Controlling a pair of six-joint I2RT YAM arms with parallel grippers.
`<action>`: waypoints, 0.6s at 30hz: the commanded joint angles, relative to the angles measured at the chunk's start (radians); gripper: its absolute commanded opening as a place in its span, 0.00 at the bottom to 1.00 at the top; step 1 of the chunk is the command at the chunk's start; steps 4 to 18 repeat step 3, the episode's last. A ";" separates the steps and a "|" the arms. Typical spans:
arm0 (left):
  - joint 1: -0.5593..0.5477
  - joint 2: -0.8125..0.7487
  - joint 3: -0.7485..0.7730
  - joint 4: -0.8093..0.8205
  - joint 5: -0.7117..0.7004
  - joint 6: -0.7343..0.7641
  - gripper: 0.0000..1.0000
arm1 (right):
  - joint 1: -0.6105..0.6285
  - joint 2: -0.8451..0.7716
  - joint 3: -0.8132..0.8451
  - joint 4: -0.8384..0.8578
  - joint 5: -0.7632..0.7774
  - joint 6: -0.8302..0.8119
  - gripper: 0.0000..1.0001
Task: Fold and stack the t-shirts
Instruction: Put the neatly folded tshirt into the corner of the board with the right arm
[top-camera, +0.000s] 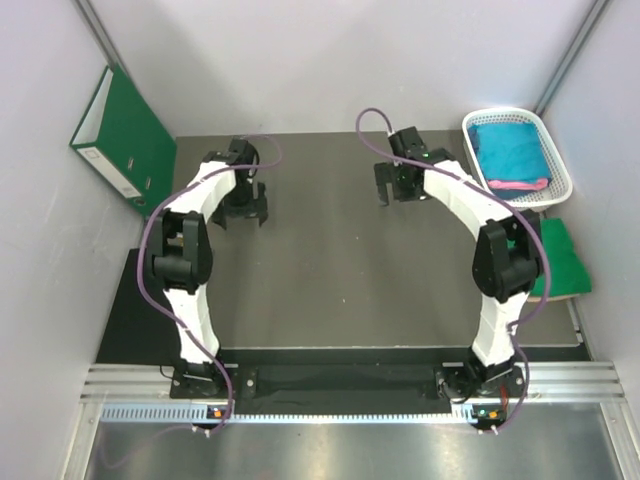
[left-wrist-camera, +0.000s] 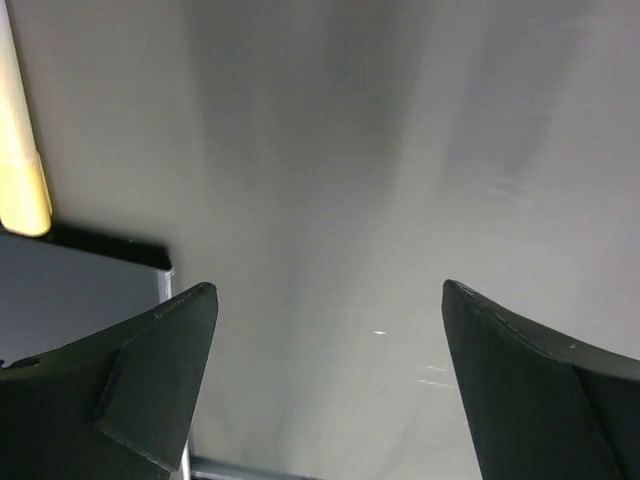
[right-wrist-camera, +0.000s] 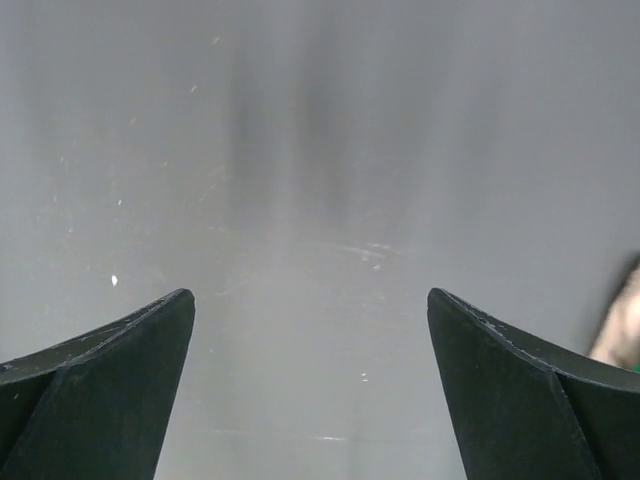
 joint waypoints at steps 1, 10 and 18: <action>0.023 -0.068 -0.045 0.016 -0.006 0.018 0.98 | 0.019 0.007 0.062 0.019 -0.013 0.013 1.00; 0.025 -0.077 -0.051 0.031 -0.019 0.013 0.98 | 0.019 0.005 0.053 0.022 -0.002 0.004 1.00; 0.025 -0.077 -0.051 0.031 -0.019 0.013 0.98 | 0.019 0.005 0.053 0.022 -0.002 0.004 1.00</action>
